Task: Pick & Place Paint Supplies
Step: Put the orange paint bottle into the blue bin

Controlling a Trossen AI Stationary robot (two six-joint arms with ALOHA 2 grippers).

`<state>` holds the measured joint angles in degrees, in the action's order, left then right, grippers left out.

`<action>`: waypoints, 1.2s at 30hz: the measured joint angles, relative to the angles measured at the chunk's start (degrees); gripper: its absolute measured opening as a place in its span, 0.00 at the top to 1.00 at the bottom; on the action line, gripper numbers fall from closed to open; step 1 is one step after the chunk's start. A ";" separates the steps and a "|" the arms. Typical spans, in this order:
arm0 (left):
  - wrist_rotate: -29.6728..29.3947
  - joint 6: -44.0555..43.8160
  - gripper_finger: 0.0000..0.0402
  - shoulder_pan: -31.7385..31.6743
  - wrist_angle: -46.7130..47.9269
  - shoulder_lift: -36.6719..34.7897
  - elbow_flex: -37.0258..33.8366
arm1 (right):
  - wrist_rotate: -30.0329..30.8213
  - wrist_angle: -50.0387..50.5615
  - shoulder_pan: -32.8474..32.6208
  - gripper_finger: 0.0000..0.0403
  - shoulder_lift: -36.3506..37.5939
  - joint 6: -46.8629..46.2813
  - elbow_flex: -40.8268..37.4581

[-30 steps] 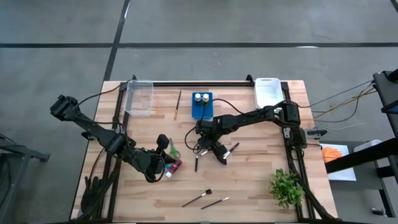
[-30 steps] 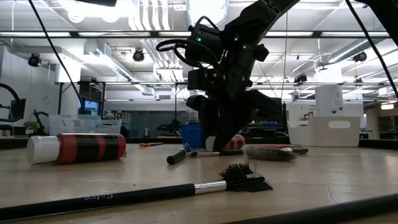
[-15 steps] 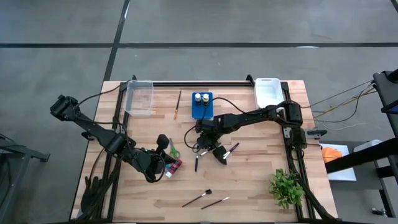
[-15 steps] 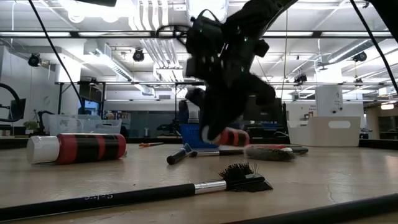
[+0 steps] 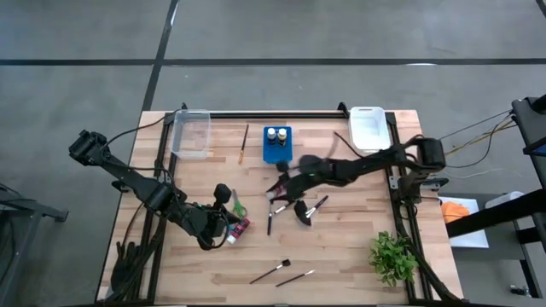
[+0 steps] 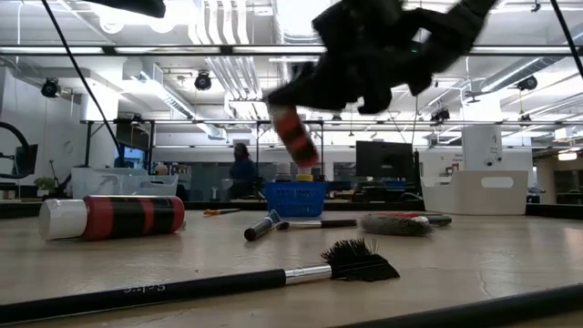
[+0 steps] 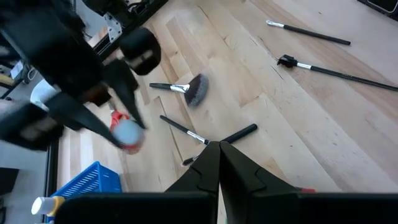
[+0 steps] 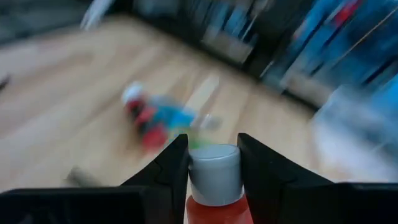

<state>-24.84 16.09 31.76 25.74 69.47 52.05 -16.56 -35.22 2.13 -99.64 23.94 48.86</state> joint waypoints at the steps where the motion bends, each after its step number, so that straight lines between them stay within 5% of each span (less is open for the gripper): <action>1: 0.00 0.23 0.97 -0.01 0.01 0.00 0.00 | 0.06 -5.73 0.00 0.73 0.28 -0.42 -2.18; 6: 0.02 0.44 0.97 0.01 -0.39 0.00 0.00 | 3.43 -24.55 0.02 0.73 -0.14 -3.43 -9.47; 20: 0.02 0.38 0.97 0.01 -0.65 0.00 0.00 | 6.57 -48.62 0.55 0.73 -14.79 -18.14 -11.15; 36: 0.02 0.38 0.97 0.01 -0.61 0.00 0.00 | 10.78 -54.83 0.50 0.73 -26.86 -25.30 -9.27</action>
<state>-24.82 16.47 31.77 25.12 69.47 52.05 -5.78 -90.05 2.63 -126.50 -1.36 39.59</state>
